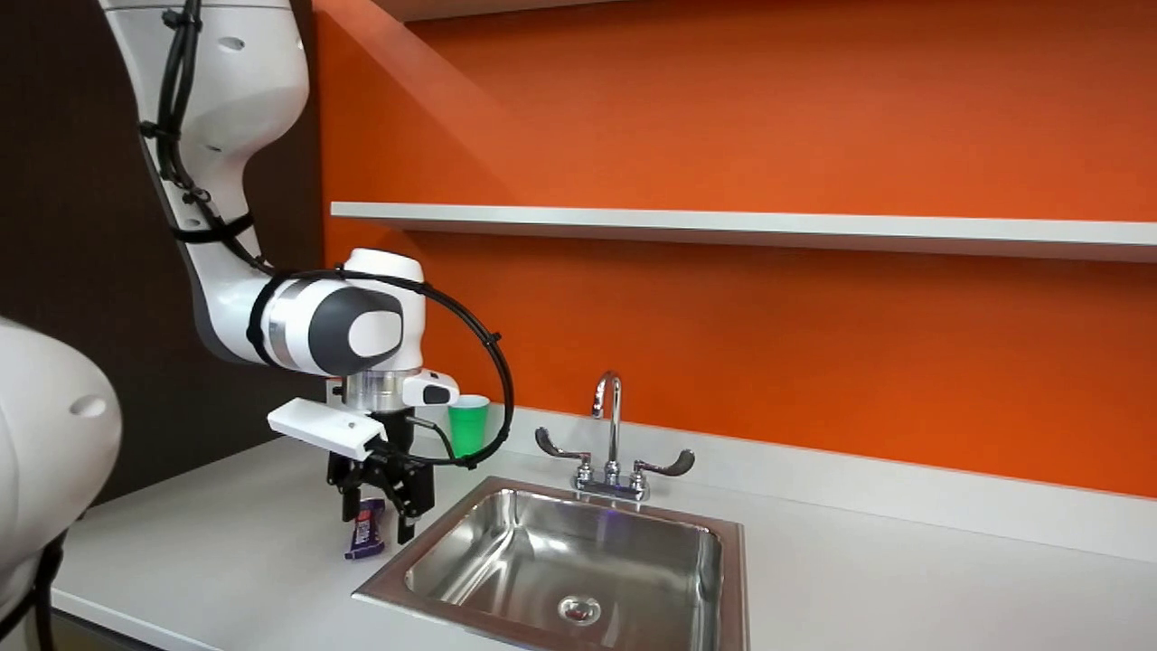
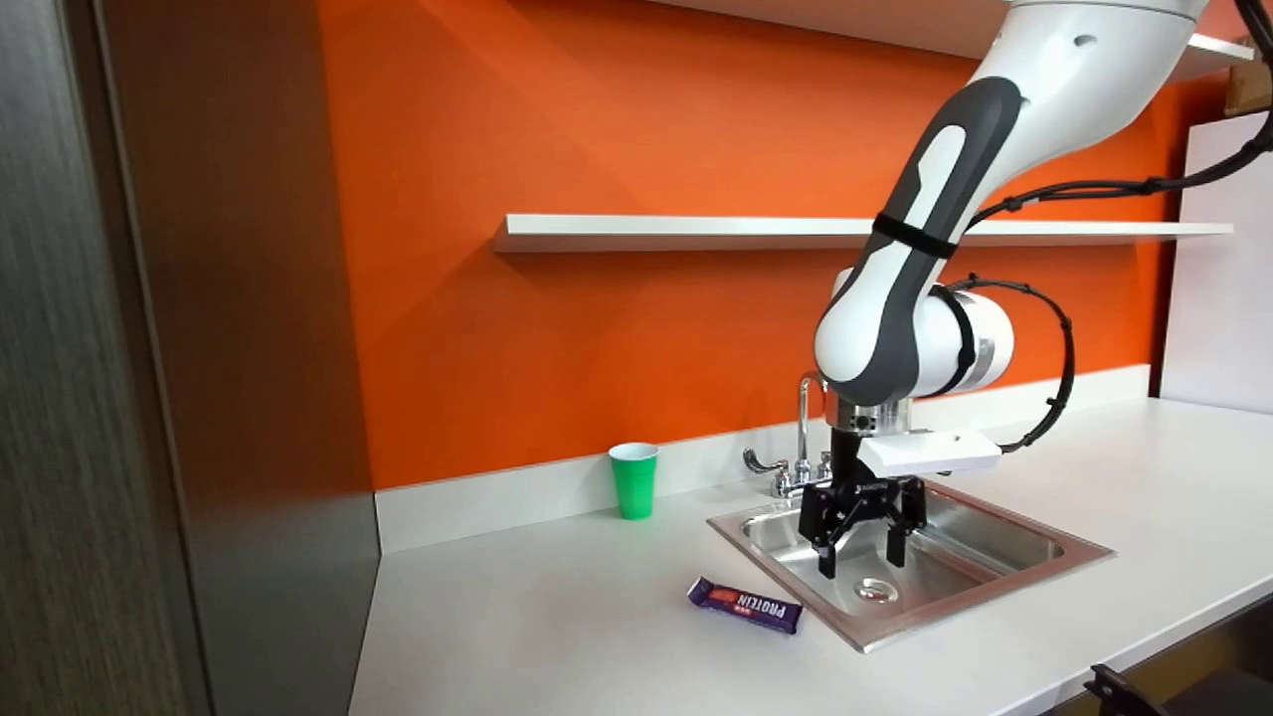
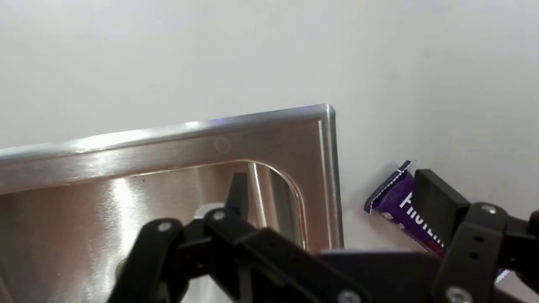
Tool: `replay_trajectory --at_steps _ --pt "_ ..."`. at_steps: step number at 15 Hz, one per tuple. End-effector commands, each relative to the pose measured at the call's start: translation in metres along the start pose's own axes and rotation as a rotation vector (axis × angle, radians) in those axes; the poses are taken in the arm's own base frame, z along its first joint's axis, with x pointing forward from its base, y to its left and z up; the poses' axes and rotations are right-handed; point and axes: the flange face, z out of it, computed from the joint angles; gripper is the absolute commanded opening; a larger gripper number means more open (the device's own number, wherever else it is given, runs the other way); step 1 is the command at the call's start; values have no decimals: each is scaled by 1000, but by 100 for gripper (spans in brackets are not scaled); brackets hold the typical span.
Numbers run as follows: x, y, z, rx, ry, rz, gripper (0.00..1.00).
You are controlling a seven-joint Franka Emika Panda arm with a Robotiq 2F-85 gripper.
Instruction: Remove the candy bar from the sink
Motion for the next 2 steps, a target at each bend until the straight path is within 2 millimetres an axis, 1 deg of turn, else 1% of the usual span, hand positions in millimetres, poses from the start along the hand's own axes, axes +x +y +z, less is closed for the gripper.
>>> replay_trajectory --at_steps 1,2 --pt "0 0 0 0 -1 0 100" --pt "0 0 0 0 -1 0 100"
